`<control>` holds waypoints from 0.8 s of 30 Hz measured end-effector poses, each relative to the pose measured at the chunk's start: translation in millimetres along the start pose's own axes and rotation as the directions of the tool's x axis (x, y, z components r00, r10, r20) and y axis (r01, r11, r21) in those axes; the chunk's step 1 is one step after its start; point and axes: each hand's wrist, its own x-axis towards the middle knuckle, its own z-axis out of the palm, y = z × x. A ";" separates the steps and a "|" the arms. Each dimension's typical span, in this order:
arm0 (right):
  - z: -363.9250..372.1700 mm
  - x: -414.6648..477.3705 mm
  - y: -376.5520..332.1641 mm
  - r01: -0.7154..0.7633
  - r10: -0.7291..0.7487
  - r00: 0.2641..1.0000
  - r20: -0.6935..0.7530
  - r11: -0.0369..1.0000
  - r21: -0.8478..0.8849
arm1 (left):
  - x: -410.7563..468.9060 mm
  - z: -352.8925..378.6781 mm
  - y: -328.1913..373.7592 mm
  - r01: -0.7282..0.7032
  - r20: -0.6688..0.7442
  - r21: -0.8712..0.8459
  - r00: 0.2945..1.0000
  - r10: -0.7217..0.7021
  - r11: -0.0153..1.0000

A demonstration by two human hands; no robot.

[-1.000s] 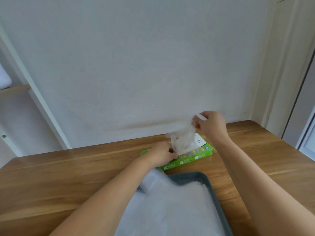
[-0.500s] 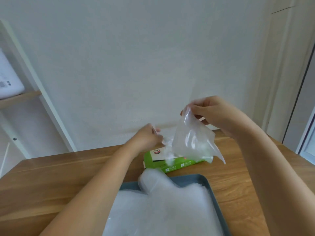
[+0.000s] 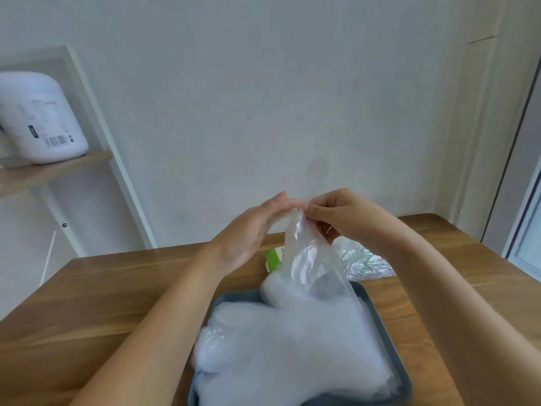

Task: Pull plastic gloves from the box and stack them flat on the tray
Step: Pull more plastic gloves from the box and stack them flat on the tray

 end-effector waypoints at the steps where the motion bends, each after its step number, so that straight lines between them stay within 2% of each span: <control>1: 3.1 -0.2 -0.3 -0.012 0.012 1.000 0.002 1.000 -0.022 | -4.5 1.7 0.9 0.007 0.050 -0.017 0.999 -0.006 1.000; 3: 8.8 -2.5 -2.9 -0.028 0.028 1.000 -0.012 0.999 -0.031 | -15.8 9.8 1.3 0.029 0.110 0.045 0.993 -0.034 0.999; 6: 14.6 -6.5 -8.0 -0.043 0.050 0.997 -0.059 0.993 0.113 | -23.4 16.1 -5.4 0.107 -0.024 0.084 0.994 -0.106 0.991; 9: 14.9 -21.7 -6.8 -0.070 0.078 0.996 -0.049 0.987 0.147 | -28.8 18.2 -13.4 0.151 -0.145 -0.154 0.974 -0.173 0.976; 13: 16.3 -48.4 10.1 -0.124 0.116 0.984 0.138 0.991 0.053 | -37.5 19.4 -24.6 0.053 -0.262 -0.477 0.944 -0.200 0.877; 14: 19.7 -51.6 15.4 -0.126 0.117 0.986 0.120 0.989 0.072 | -40.8 20.6 -25.6 0.040 -0.261 -0.522 0.944 -0.204 0.852; 18: 35.4 -51.0 13.2 -0.009 0.064 0.984 -0.166 0.950 0.312 | -54.9 24.8 -29.6 0.060 -0.238 -0.579 0.942 -0.238 0.813; 19: 36.3 -51.0 6.1 0.048 0.016 0.975 -0.222 0.958 0.281 | -58.4 23.0 -31.3 0.074 -0.269 -0.569 0.924 -0.271 0.819; 21: 31.4 -52.9 -13.0 0.130 -0.139 0.953 -0.268 0.990 -0.051 | -63.3 16.8 -33.9 0.091 -0.367 -0.538 0.870 -0.329 0.838; 22: 28.5 -54.8 -24.5 0.147 -0.211 0.947 -0.243 0.955 -0.257 | -65.9 11.6 -35.5 0.088 -0.440 -0.499 0.831 -0.340 0.862; 24: 27.3 -60.4 -47.7 0.168 -0.280 0.953 -0.115 0.806 -0.567 | -74.8 5.4 -29.2 0.047 -0.569 -0.396 0.771 -0.285 0.917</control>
